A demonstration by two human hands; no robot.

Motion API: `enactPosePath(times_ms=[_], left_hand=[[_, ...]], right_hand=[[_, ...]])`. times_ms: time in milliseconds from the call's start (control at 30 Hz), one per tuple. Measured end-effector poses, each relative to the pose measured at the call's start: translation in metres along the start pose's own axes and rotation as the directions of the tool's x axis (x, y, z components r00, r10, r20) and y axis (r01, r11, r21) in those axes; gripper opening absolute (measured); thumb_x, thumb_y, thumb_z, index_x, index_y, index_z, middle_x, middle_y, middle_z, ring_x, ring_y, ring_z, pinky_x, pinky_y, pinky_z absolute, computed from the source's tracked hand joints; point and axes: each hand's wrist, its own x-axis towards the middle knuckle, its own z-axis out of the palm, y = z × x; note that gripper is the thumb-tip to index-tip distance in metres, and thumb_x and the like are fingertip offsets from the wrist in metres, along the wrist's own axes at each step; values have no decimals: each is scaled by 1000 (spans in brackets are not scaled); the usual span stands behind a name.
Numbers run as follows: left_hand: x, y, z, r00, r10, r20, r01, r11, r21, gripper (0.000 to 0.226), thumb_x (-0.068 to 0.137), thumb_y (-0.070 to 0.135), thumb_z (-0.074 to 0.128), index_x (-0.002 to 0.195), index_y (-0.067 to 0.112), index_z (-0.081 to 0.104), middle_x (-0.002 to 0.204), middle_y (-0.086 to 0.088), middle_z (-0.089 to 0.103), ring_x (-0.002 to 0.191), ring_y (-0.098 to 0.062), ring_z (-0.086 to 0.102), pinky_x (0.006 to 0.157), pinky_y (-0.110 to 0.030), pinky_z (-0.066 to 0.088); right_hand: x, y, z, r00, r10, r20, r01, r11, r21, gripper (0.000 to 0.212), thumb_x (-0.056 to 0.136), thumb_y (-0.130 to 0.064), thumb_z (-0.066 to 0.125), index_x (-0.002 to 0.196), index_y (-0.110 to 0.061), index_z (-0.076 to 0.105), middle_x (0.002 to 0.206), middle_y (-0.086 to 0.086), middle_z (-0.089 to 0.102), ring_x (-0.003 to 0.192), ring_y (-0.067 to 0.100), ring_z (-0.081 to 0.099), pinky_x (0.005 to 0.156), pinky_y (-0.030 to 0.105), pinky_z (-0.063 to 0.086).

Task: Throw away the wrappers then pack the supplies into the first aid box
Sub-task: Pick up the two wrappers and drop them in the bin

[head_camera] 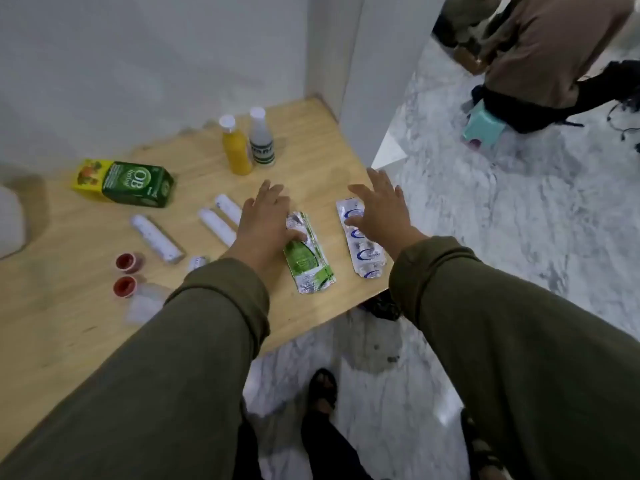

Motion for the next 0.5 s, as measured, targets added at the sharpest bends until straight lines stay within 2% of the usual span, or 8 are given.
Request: enactPosePath(times_ms=[100, 167, 300, 400, 500], left_hand=[[5, 0, 4, 1000, -8, -15, 9, 999, 43, 67, 75, 44, 72, 129, 10, 51, 157, -5, 21, 147, -23, 6, 112, -39, 20], [8, 1, 6, 999, -31, -45, 31, 1000, -4, 65, 73, 41, 75, 125, 10, 53, 156, -4, 24, 147, -21, 9, 111, -37, 22], [13, 3, 8, 995, -53, -83, 48, 997, -61, 65, 68, 38, 79, 122, 11, 56, 151, -2, 33, 144, -20, 17, 109, -37, 24], [15, 5, 9, 990, -90, -111, 77, 990, -117, 57, 63, 36, 82, 110, 12, 60, 141, -2, 42, 136, -20, 28, 102, -35, 28], [17, 7, 10, 991, -65, -116, 50, 990, -132, 47, 66, 34, 80, 104, 11, 64, 135, 0, 47, 130, -20, 32, 97, -33, 28]], right_hand=[[11, 9, 2, 999, -7, 47, 9, 999, -40, 64, 85, -37, 65, 141, -26, 37, 160, 4, 4, 148, 23, -3, 118, 48, 5], [16, 13, 7, 998, -12, 57, 14, 999, -29, 62, 84, -38, 66, 139, -26, 41, 160, 4, 4, 148, 23, -3, 117, 49, 5], [22, 19, 17, 1000, -2, 8, 1, 999, 40, 50, 80, -36, 70, 126, -23, 55, 159, 5, 9, 148, 24, -2, 117, 50, 7], [23, 20, 20, 1000, 21, -9, -20, 995, 95, 45, 78, -33, 73, 116, -16, 56, 159, 4, 13, 148, 23, -1, 116, 50, 7], [22, 20, 20, 997, 66, -48, -60, 991, 116, 35, 79, -31, 72, 105, -13, 57, 157, 4, 20, 148, 23, 1, 116, 50, 9]])
